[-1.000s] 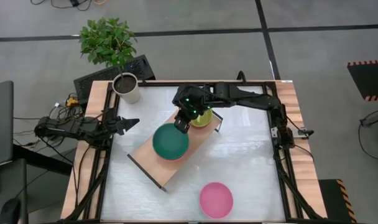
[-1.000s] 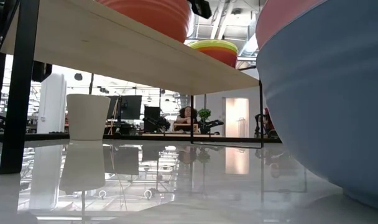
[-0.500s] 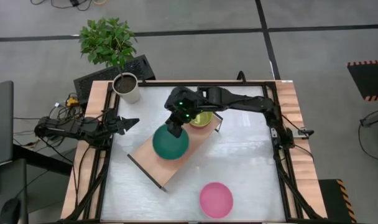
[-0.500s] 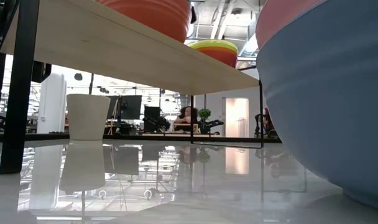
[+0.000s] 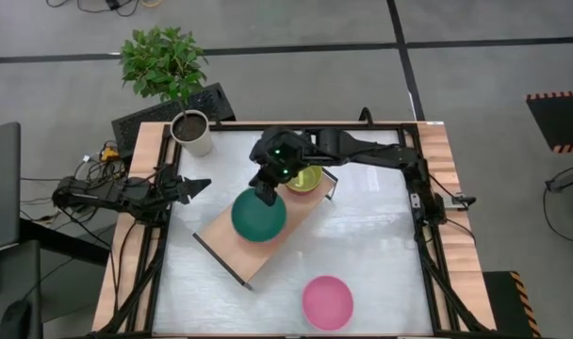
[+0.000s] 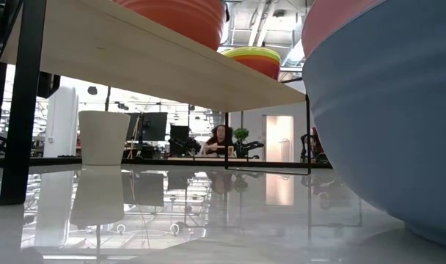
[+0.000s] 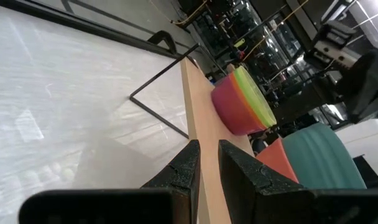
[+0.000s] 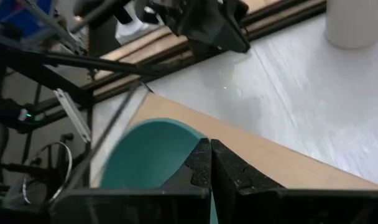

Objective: Place and stack bowls onto a shelf
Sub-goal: Stack the green bowl on top of the red bowl into the shelf

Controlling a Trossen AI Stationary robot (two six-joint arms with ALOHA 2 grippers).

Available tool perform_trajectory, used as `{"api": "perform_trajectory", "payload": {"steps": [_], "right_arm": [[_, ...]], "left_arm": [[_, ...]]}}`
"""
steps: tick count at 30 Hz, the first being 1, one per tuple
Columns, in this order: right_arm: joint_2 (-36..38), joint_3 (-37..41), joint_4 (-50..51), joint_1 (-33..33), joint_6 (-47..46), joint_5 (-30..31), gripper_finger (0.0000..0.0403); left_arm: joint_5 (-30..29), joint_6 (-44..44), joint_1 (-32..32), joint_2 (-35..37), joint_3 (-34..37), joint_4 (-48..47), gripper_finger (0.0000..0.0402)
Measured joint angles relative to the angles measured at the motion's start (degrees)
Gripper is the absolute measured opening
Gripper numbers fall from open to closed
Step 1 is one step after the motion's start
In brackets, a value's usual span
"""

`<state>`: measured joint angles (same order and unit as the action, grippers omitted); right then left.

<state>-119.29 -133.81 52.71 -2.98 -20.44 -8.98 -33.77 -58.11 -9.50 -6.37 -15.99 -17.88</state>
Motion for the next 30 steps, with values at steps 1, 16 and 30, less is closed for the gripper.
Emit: {"api": "perform_trajectory", "payload": {"steps": [1,16,30], "right_arm": [[-0.1,0.1,0.1,0.1,0.3,0.0,0.0020],[-0.1,0.1,0.2,-0.7,1.4,0.9,0.0020],[-0.1,0.1,0.3,-0.4,1.7,1.6,0.0020]], "left_arm": [[-0.1,0.0,0.0,0.0,0.0,-0.1,0.0043],[-0.4,-0.2,0.0,0.0,0.0,-0.8,0.0043],[-0.6,-0.2,0.0,0.0,0.0,-0.9,0.0043]]}}
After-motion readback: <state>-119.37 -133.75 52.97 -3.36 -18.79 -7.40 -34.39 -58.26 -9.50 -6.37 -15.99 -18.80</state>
